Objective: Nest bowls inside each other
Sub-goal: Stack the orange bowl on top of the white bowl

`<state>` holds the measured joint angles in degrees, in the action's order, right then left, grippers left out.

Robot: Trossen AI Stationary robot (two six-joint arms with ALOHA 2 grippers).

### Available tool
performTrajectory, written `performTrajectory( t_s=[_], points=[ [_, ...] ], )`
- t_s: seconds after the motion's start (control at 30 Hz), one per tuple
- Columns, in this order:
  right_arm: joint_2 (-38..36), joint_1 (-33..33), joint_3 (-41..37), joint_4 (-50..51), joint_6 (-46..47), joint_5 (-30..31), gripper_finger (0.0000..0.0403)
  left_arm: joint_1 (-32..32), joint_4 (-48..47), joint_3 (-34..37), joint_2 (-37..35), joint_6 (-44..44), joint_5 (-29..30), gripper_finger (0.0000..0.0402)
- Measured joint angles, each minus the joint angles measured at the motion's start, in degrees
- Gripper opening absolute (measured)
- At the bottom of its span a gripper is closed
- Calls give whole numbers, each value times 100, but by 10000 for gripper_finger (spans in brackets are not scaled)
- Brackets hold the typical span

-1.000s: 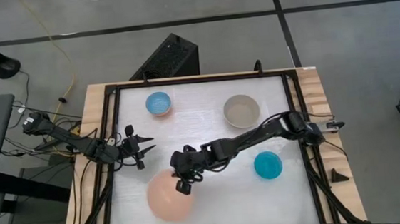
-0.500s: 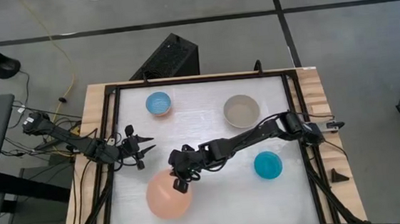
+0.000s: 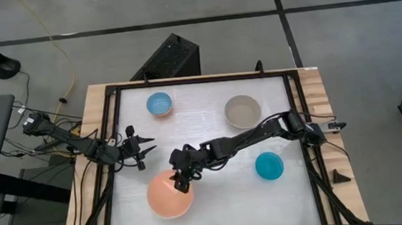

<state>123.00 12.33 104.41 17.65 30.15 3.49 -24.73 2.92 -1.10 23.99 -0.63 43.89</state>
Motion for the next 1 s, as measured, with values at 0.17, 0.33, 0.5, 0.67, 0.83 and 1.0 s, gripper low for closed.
performTrajectory(
  t_s=[0.17,0.33,0.5,0.67,0.83,1.0],
  points=[
    [-253,-92,251,290,-219,-218,259,0,1,0,0,-1,-3,125],
    [-444,58,250,75,-555,-185,260,2,15,2,4,-1,-5,125],
    [-129,462,104,-1068,-1257,417,259,1,5,2,0,-1,-4,125],
    [613,789,-67,-2768,-1587,2120,228,2,6,2,0,0,-4,125],
    [1126,854,-23,-3858,-1695,3109,145,0,26,4,4,-1,-3,125],
    [1491,859,-41,-4340,-2012,3208,44,0,13,4,1,0,-2,125]
  ],
)
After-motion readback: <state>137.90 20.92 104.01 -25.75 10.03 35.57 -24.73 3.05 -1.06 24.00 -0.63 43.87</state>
